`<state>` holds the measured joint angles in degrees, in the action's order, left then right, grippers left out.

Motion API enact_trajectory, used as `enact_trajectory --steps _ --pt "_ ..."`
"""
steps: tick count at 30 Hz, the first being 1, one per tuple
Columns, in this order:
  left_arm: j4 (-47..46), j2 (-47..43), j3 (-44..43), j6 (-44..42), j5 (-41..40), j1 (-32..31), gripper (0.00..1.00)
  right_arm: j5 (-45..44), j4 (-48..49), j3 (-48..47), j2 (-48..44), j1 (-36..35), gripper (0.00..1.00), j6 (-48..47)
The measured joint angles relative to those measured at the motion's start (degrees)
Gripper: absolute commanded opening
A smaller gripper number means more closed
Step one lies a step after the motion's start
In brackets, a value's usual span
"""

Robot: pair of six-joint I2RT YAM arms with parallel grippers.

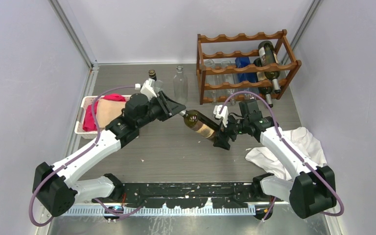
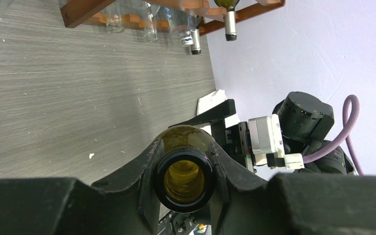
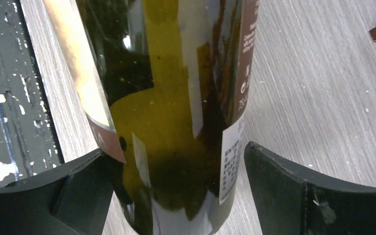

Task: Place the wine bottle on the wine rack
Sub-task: Pick up the wine bottle from the center of the board.

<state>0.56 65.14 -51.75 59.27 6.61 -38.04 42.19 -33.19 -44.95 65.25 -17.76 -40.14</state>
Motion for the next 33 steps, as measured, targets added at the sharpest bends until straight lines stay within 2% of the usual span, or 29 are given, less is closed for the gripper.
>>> enact_trajectory --steps 5,9,10,13,15,16,20,22,26,33 --pt "-1.51 0.00 0.81 1.03 0.11 0.02 0.00 -0.33 2.05 0.50 -0.55 -0.20 0.86 0.02" --pt "-3.30 0.00 1.84 2.14 0.22 0.04 0.00 0.74 1.95 0.52 -1.05 -0.22 0.67 -0.52" --pt "-3.67 0.00 2.12 2.34 0.31 0.07 0.00 0.96 1.79 0.52 -1.05 -0.28 0.57 -0.72" --pt "-4.37 0.00 2.95 3.10 0.52 0.13 0.00 0.94 0.98 0.50 -1.05 -0.26 0.16 -0.98" --pt "-4.81 0.00 3.56 3.52 0.85 0.13 0.02 0.94 -0.28 0.28 -1.03 -0.24 0.03 -1.27" --pt "-5.07 0.00 3.85 3.65 1.11 0.15 0.07 0.92 -0.94 0.09 -1.03 -0.24 0.02 -1.42" --pt "-6.25 -0.61 5.05 4.07 2.78 0.57 0.58 0.31 -4.90 -1.84 -1.03 -0.24 0.01 -2.80" --pt "-7.06 -1.73 6.40 4.28 4.72 1.01 0.74 0.50 -6.95 -3.06 -1.03 -0.24 0.01 -3.78" --pt "-6.51 -5.66 10.29 4.17 8.39 1.75 0.82 1.68 -11.52 -5.01 -1.03 -0.28 0.01 -6.58" --pt "2.47 -13.22 14.97 -1.29 10.82 2.16 0.84 3.19 -20.17 -5.49 -1.03 -0.28 0.01 -14.14"
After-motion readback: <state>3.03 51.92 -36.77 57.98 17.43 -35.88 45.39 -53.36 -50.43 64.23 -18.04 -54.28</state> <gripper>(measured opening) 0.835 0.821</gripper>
